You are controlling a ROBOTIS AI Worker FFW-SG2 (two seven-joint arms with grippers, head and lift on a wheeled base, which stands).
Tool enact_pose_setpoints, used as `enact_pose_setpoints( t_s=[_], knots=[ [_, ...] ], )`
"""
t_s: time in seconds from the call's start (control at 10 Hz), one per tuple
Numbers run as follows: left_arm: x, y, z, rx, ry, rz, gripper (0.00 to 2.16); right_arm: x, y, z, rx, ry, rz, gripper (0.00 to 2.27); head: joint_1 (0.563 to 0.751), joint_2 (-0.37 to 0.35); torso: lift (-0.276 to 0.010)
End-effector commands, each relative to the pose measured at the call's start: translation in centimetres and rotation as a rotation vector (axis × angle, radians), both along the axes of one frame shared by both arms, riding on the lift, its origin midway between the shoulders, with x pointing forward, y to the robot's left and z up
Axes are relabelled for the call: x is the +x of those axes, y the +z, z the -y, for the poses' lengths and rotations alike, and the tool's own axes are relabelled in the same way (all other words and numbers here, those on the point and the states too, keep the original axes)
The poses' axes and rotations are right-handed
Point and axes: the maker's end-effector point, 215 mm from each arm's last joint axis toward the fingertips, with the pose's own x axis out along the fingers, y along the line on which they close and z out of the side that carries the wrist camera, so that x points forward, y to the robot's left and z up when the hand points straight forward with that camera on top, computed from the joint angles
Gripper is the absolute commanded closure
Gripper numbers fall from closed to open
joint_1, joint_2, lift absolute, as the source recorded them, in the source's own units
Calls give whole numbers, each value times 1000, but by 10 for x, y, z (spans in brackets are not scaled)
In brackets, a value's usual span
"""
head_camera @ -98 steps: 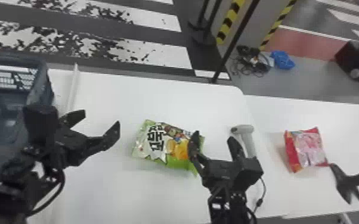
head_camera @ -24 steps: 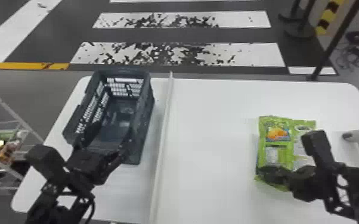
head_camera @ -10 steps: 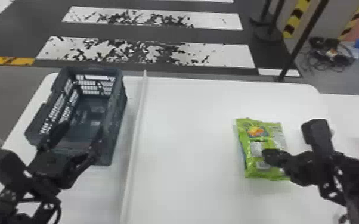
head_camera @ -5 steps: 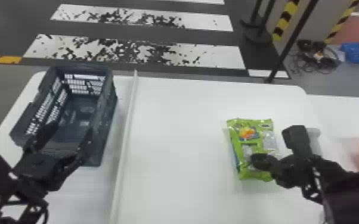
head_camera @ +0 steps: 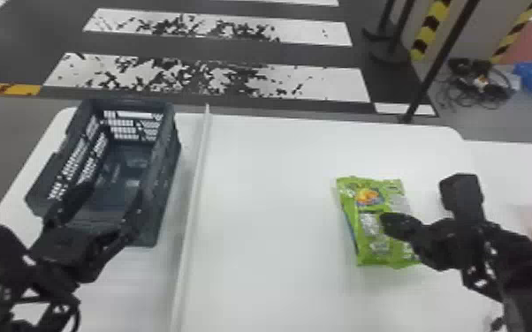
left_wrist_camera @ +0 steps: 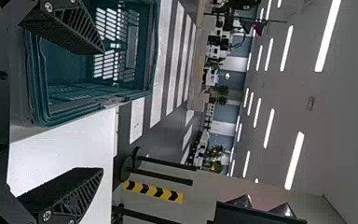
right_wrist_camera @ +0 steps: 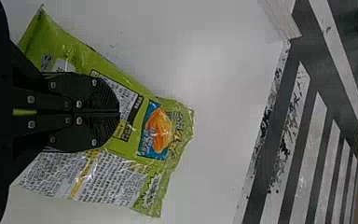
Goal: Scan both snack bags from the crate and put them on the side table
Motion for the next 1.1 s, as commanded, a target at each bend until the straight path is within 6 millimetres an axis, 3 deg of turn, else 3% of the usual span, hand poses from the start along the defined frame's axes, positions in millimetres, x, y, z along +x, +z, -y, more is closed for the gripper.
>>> enact_pose_setpoints(
  t_s=[0.0,0.3,0.5,0.6,0.8,1.0],
  knots=[
    [0,-1,0,0,1,-1,103,5,22,-5,28,-7,39,2256,695,-55,-87],
    [0,-1,0,-2,-2,-2,103,5,19,-46,69,48,56,2256,695,-35,-87],
    [-1,-1,2,-4,-6,-1,103,8,-4,-82,74,119,36,2256,695,5,-87],
    [-1,1,2,-3,-6,1,103,11,-16,-90,63,136,15,2256,695,32,-87],
    [-2,0,1,-2,-5,0,103,17,-35,-89,40,131,-15,2256,695,63,-87],
    [-1,2,2,-2,-7,3,103,22,-41,-79,16,121,-21,2256,695,61,-87]
  ],
)
